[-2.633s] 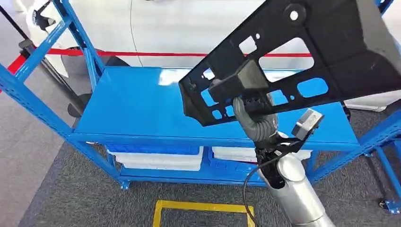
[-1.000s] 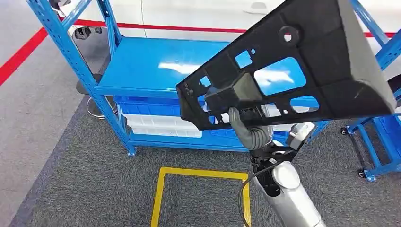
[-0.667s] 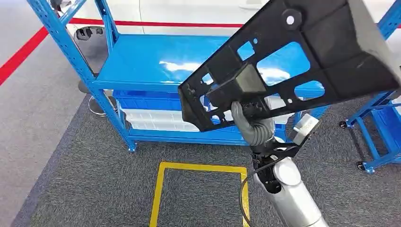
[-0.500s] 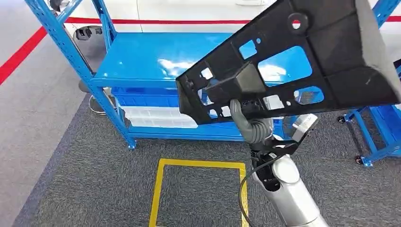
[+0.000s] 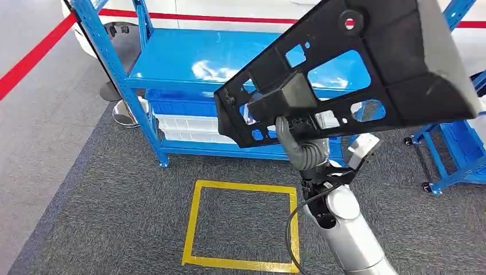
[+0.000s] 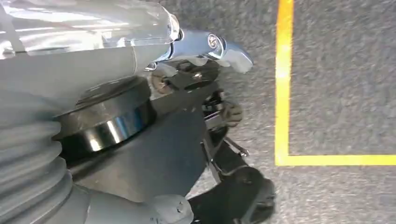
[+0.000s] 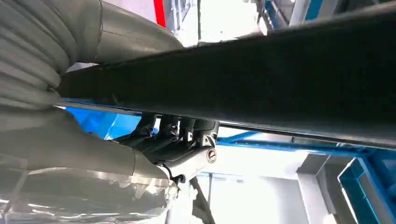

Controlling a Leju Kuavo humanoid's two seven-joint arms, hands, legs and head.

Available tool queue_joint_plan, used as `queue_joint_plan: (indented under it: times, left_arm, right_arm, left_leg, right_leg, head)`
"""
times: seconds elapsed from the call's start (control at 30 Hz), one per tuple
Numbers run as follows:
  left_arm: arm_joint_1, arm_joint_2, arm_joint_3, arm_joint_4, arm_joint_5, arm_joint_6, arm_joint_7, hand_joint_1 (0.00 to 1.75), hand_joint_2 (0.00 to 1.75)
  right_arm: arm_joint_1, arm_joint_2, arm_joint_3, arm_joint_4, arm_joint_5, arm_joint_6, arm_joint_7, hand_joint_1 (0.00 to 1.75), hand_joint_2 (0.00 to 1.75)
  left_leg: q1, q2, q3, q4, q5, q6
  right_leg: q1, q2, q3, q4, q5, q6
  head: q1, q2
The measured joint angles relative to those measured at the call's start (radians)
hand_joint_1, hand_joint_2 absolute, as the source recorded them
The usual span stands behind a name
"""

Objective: Take the parts from the cabinet and place them on the table.

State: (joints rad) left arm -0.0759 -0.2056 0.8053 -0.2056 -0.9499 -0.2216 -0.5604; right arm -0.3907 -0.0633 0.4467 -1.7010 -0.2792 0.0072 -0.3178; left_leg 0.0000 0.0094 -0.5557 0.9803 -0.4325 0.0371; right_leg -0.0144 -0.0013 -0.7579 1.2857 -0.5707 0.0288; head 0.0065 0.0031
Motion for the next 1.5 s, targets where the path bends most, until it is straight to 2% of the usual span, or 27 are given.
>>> queue_joint_plan:
  times: [0.07, 0.13, 0.17, 0.2, 0.3, 0.33, 0.4, 0.47, 0.5, 0.53, 0.6, 0.67, 0.7, 0.73, 0.83, 0.87, 0.93, 1.0, 1.07, 1.1, 1.17, 1.2, 1.23, 1.33, 1.37, 1.4, 1.5]
  left_arm:
    - [0.001, 0.0, 0.0, 0.0, -0.001, 0.0, 0.0, 0.0, 1.75]
    - [0.002, 0.0, 0.0, 0.0, -0.001, 0.001, 0.0, 0.0, 1.75]
    - [0.001, 0.0, 0.0, 0.0, -0.001, 0.002, 0.0, 0.0, 1.75]
    - [0.001, 0.0, 0.0, 0.0, -0.002, 0.003, 0.0, 0.0, 1.75]
    - [0.002, 0.0, 0.0, 0.0, -0.003, 0.005, -0.001, 0.0, 1.75]
    - [0.004, 0.001, 0.0, 0.0, -0.003, 0.005, -0.001, 0.0, 1.75]
    - [0.004, 0.001, 0.0, 0.0, -0.004, 0.005, -0.002, 0.0, 1.75]
    - [0.005, 0.002, 0.0, 0.0, -0.004, 0.007, -0.002, 0.0, 1.75]
    - [0.005, 0.002, 0.0, 0.0, -0.004, 0.008, -0.002, 0.0, 1.75]
    - [0.005, 0.002, 0.0, 0.0, -0.005, 0.008, -0.002, 0.0, 1.75]
    - [0.005, 0.003, 0.0, 0.0, -0.006, 0.008, -0.001, 0.0, 1.75]
    - [0.003, 0.003, 0.0, 0.0, -0.007, 0.008, -0.001, 0.0, 1.75]
    - [0.0, 0.004, 0.0, 0.0, -0.007, 0.008, -0.001, 0.0, 1.75]
    - [-0.001, 0.004, 0.0, 0.0, -0.01, 0.009, -0.001, 0.0, 1.75]
    - [0.001, 0.004, -0.001, 0.0, -0.018, 0.009, 0.001, 0.0, 1.75]
    - [0.003, 0.003, -0.001, 0.0, -0.02, 0.008, 0.003, 0.0, 1.75]
    - [0.0, 0.004, -0.001, 0.0, -0.023, 0.009, 0.004, 0.0, 1.75]
    - [0.001, 0.004, -0.002, 0.0, -0.024, 0.008, 0.005, 0.0, 1.75]
    - [0.003, 0.004, -0.002, 0.0, -0.024, 0.008, 0.006, 0.0, 1.75]
    - [0.003, 0.004, -0.002, 0.0, -0.024, 0.008, 0.006, 0.0, 1.75]
    - [0.003, 0.003, -0.003, 0.0, -0.025, 0.008, 0.006, 0.0, 1.75]
    - [0.002, 0.004, -0.003, 0.0, -0.025, 0.008, 0.006, 0.0, 1.75]
    - [0.002, 0.004, -0.003, 0.0, -0.025, 0.008, 0.006, 0.0, 1.75]
    - [0.004, 0.004, -0.003, 0.0, -0.026, 0.008, 0.005, 0.0, 1.75]
    - [0.005, 0.004, -0.003, 0.0, -0.027, 0.008, 0.005, 0.0, 1.75]
    - [0.005, 0.004, -0.003, 0.0, -0.028, 0.007, 0.005, 0.0, 1.75]
    - [0.005, 0.005, -0.004, 0.0, -0.032, 0.005, 0.005, 0.0, 1.75]
  right_arm:
    - [0.001, 0.002, 0.0, 0.001, 0.005, -0.005, -0.003, 1.75, 1.75]
    - [0.0, 0.006, 0.0, 0.001, 0.008, -0.006, -0.004, 1.75, 1.75]
    - [0.0, 0.009, 0.0, 0.001, 0.008, -0.006, -0.004, 1.75, 1.75]
    - [-0.002, 0.013, 0.001, 0.0, 0.009, -0.01, -0.005, 1.75, 1.75]
    - [-0.001, 0.018, 0.001, 0.0, 0.017, -0.021, -0.008, 1.75, 1.75]
    - [0.0, 0.019, 0.001, 0.001, 0.017, -0.024, -0.008, 1.75, 1.75]
    - [-0.002, 0.025, 0.002, 0.001, 0.017, -0.024, -0.008, 1.75, 1.75]
    - [-0.001, 0.029, 0.001, 0.001, 0.018, -0.026, -0.008, 1.75, 1.75]
    - [-0.001, 0.029, 0.001, 0.001, 0.018, -0.027, -0.008, 1.75, 1.75]
    - [-0.001, 0.029, 0.001, 0.001, 0.018, -0.032, -0.008, 1.75, 1.75]
    - [-0.001, 0.029, 0.001, 0.001, 0.018, -0.035, -0.008, 1.75, 1.75]
    - [-0.002, 0.03, 0.001, 0.0, 0.018, -0.037, -0.008, 1.75, 1.75]
    - [-0.002, 0.031, 0.001, 0.0, 0.02, -0.039, -0.008, 1.75, 1.75]
    - [-0.004, 0.031, 0.001, 0.0, 0.023, -0.042, -0.009, 1.75, 1.75]
    - [-0.003, 0.033, 0.001, 0.0, 0.033, -0.053, -0.01, 1.75, 1.75]
    - [-0.003, 0.033, 0.0, 0.0, 0.034, -0.055, -0.01, 1.75, 1.75]
    - [-0.006, 0.033, 0.0, 0.0, 0.035, -0.056, -0.01, 1.75, 1.75]
    - [-0.004, 0.033, 0.0, 0.003, 0.035, -0.056, -0.01, 1.75, 1.75]
    - [-0.003, 0.033, 0.0, 0.006, 0.035, -0.056, -0.01, 1.75, 1.75]
    - [-0.003, 0.033, 0.0, 0.007, 0.035, -0.056, -0.01, 1.75, 1.75]
    - [-0.005, 0.033, 0.0, 0.007, 0.035, -0.057, -0.01, 1.75, 1.75]
    - [-0.008, 0.033, 0.0, 0.007, 0.035, -0.057, -0.01, 1.75, 1.75]
    - [-0.007, 0.035, 0.0, 0.006, 0.035, -0.057, -0.01, 1.75, 1.75]
    - [-0.008, 0.035, 0.0, 0.009, 0.035, -0.056, -0.01, 1.75, 1.75]
    - [-0.009, 0.037, 0.0, 0.011, 0.035, -0.056, -0.01, 1.75, 1.75]
    - [-0.01, 0.039, 0.0, 0.012, 0.035, -0.056, -0.01, 1.75, 1.75]
    - [-0.011, 0.046, 0.0, 0.013, 0.036, -0.06, -0.01, 1.75, 1.75]
  left_leg:
    - [0.002, 0.001, -0.031, 0.008, 0.017, -0.004]
    - [0.004, 0.001, -0.058, 0.025, 0.028, -0.012]
    - [0.005, 0.0, -0.068, 0.035, 0.031, -0.016]
    - [-0.002, -0.001, -0.082, 0.045, 0.032, -0.022]
    - [0.001, -0.001, -0.085, 0.044, 0.054, -0.042]
    - [0.002, -0.002, -0.09, 0.045, 0.058, -0.049]
    - [0.006, -0.006, -0.112, 0.096, -0.014, -0.059]
    - [0.009, -0.006, -0.157, 0.249, -0.126, -0.067]
    - [0.01, -0.006, -0.171, 0.314, -0.156, -0.07]
    - [0.01, -0.006, -0.169, 0.343, -0.156, -0.071]
    - [0.01, -0.006, -0.106, 0.283, -0.099, -0.066]
    - [0.008, -0.008, 0.018, 0.112, -0.054, -0.051]
    - [0.002, -0.009, 0.059, 0.036, -0.084, -0.042]
    - [0.0, -0.009, 0.068, 0.024, -0.079, -0.043]
    - [-0.007, -0.009, 0.05, 0.018, -0.059, -0.026]
    - [0.006, -0.001, 0.053, 0.003, -0.039, -0.018]
    - [0.003, 0.0, 0.029, -0.002, -0.016, -0.001]
    - [0.001, 0.001, 0.001, 0.003, 0.002, -0.003]
    - [0.002, 0.002, -0.03, 0.013, 0.018, -0.006]
    - [0.002, 0.002, -0.044, 0.019, 0.024, -0.008]
    - [0.004, 0.001, -0.069, 0.036, 0.032, -0.015]
    - [0.002, 0.0, -0.082, 0.045, 0.035, -0.02]
    - [0.0, 0.0, -0.089, 0.049, 0.04, -0.027]
    - [0.001, 0.0, -0.096, 0.045, 0.063, -0.048]
    - [0.005, -0.003, -0.105, 0.051, 0.057, -0.052]
    - [0.006, -0.005, -0.115, 0.075, 0.019, -0.058]
    - [0.009, -0.005, -0.17, 0.279, -0.135, -0.07]
  right_leg:
    - [-0.005, 0.0, 0.026, 0.026, 0.044, 0.006]
    - [-0.012, -0.002, 0.134, -0.103, 0.1, 0.008]
    - [-0.014, -0.002, 0.197, -0.187, 0.092, 0.007]
    - [-0.006, -0.001, 0.237, -0.253, 0.057, 0.002]
    - [0.002, 0.003, 0.219, -0.251, 0.064, -0.023]
    - [-0.006, 0.002, 0.214, -0.258, 0.075, -0.036]
    - [-0.008, -0.004, 0.197, -0.258, 0.093, -0.054]
    - [-0.004, -0.004, 0.172, -0.257, 0.113, -0.061]
    - [-0.002, -0.004, 0.158, -0.256, 0.123, -0.06]
    - [-0.001, -0.004, 0.146, -0.255, 0.132, -0.06]
    - [0.001, -0.004, 0.122, -0.253, 0.148, -0.057]
    - [0.003, -0.002, 0.106, -0.252, 0.165, -0.052]
    - [0.005, -0.002, 0.101, -0.251, 0.171, -0.046]
    - [0.003, -0.003, 0.099, -0.252, 0.18, -0.039]
    - [-0.001, -0.004, 0.099, -0.263, 0.204, -0.018]
    - [-0.003, -0.002, 0.093, -0.254, 0.194, -0.014]
    - [-0.002, 0.0, 0.059, -0.174, 0.09, -0.005]
    - [-0.002, 0.0, 0.019, -0.026, -0.001, 0.001]
    - [-0.003, 0.0, 0.024, 0.028, 0.011, 0.005]
    - [-0.006, 0.0, 0.06, -0.01, 0.042, 0.006]
    - [-0.01, -0.001, 0.174, -0.163, 0.089, 0.005]
    - [-0.009, -0.001, 0.212, -0.233, 0.055, 0.0]
    - [0.002, 0.002, 0.218, -0.243, 0.059, -0.012]
    - [0.005, 0.002, 0.199, -0.245, 0.075, -0.035]
    - [-0.005, -0.002, 0.194, -0.253, 0.087, -0.046]
    - [-0.004, -0.003, 0.186, -0.254, 0.096, -0.052]
    - [-0.001, -0.005, 0.155, -0.253, 0.12, -0.061]
  head:
    - [0.0, 0.0]
    - [0.0, 0.0]
    - [0.0, 0.0]
    - [0.002, 0.0]
    - [-0.001, 0.0]
    - [0.002, 0.0]
    - [-0.003, 0.0]
    - [-0.006, 0.0]
    - [-0.007, 0.0]
    - [-0.006, 0.0]
    - [-0.007, 0.0]
    - [-0.007, 0.0]
    - [-0.006, 0.0]
    - [-0.004, 0.0]
    - [-0.011, 0.0]
    - [-0.013, 0.0]
    - [-0.002, 0.0]
    - [-0.002, 0.0]
    - [-0.002, 0.0]
    - [-0.002, 0.0]
    - [-0.002, 0.0]
    - [-0.002, 0.0]
    - [-0.004, 0.0]
    - [-0.002, 0.0]
    - [0.0, 0.0]
    - [-0.003, 0.0]
    - [-0.008, 0.0]
